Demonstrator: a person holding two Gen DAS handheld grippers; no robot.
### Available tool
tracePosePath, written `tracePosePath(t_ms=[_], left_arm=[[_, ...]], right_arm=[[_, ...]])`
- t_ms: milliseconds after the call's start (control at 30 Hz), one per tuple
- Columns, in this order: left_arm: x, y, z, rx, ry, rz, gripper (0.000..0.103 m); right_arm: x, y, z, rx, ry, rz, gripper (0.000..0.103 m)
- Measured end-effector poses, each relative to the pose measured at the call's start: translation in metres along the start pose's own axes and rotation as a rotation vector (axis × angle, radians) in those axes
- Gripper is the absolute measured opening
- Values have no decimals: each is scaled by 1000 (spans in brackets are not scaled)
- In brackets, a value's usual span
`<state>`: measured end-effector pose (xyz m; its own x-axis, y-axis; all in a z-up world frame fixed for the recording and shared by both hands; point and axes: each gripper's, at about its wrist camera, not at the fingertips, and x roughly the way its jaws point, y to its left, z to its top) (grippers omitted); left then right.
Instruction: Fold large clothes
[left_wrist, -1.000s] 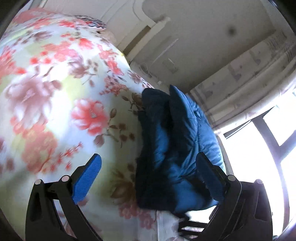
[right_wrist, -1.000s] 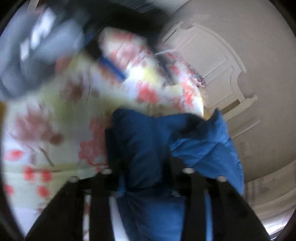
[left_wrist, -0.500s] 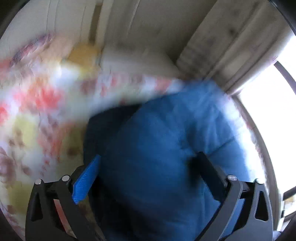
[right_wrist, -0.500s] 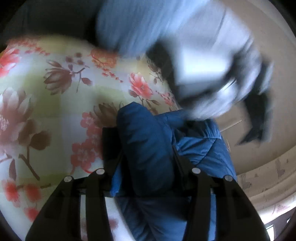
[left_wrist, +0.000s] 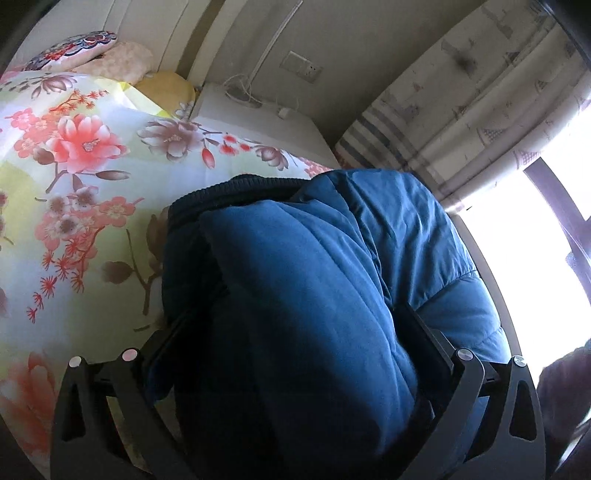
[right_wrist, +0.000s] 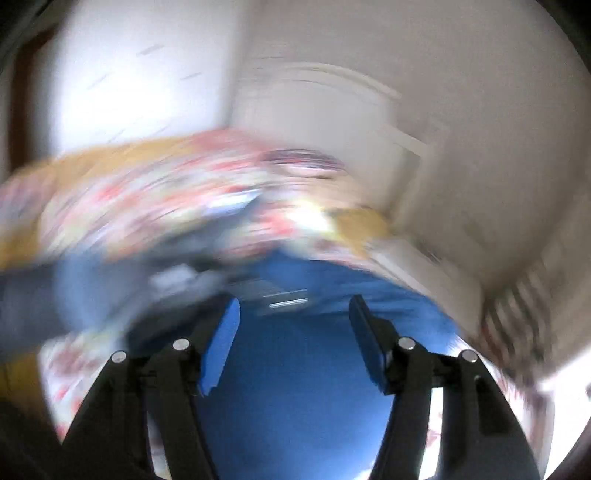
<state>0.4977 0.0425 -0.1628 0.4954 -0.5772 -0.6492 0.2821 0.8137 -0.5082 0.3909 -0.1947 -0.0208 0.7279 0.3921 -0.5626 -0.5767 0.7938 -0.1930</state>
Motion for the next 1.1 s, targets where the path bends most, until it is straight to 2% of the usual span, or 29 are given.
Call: tracePosePath(t_ms=[67,133,200,233,267,400,433,500,533,600,667,733,833,900,967,1033,1067,1100], left_arm=[[-3,2,-2,-9,-13,-2,99],[-7,4,-4,-19,-32,-1,99],[-12,11,-6,-52,-57,4,99],[-12,15,-6,-67,-62,0,99],[-13,16,-7,-75,-67,-5,99],[-18,17,-9,-76,-102,3,99],[-22,20,-10,-91,-119,4,99],[-26,24,-13,-115,-140,1,99],[-28,24,-14,-119,-148,6,99],[-34,23,-14,-126,-170,51,99],[-42,27,-17,-150,-196,88,99],[-52,35,-23,-205,-216,99,99],[-84,38,-41,-258,-271,131,98],[-101,37,-52,-264,-304,134,98],[-115,36,-64,-270,-315,120,98],[-117,35,-74,-273,-308,119,98],[-116,35,-78,-274,-297,118,98],[-114,33,-82,-275,-284,117,98]], right_arm=[[44,-57,13,138,75,-90,60],[106,-98,13,252,202,-80,56],[164,-99,-4,233,373,-22,59],[184,-89,-14,171,401,-32,60],[191,-91,-12,171,406,-33,61],[195,-80,6,81,539,-77,58],[191,-81,21,89,538,-91,58],[169,-82,30,136,433,-74,55],[170,-83,35,157,420,-90,56],[207,-66,12,129,542,-106,57],[219,-53,5,75,529,-158,57],[220,-53,8,71,538,-159,56],[200,-53,23,76,507,-175,56],[175,-48,38,108,404,-118,59],[151,-25,57,89,310,-64,61],[152,14,64,-2,322,32,62],[159,29,61,-39,353,57,62],[177,47,50,-90,422,52,62]])
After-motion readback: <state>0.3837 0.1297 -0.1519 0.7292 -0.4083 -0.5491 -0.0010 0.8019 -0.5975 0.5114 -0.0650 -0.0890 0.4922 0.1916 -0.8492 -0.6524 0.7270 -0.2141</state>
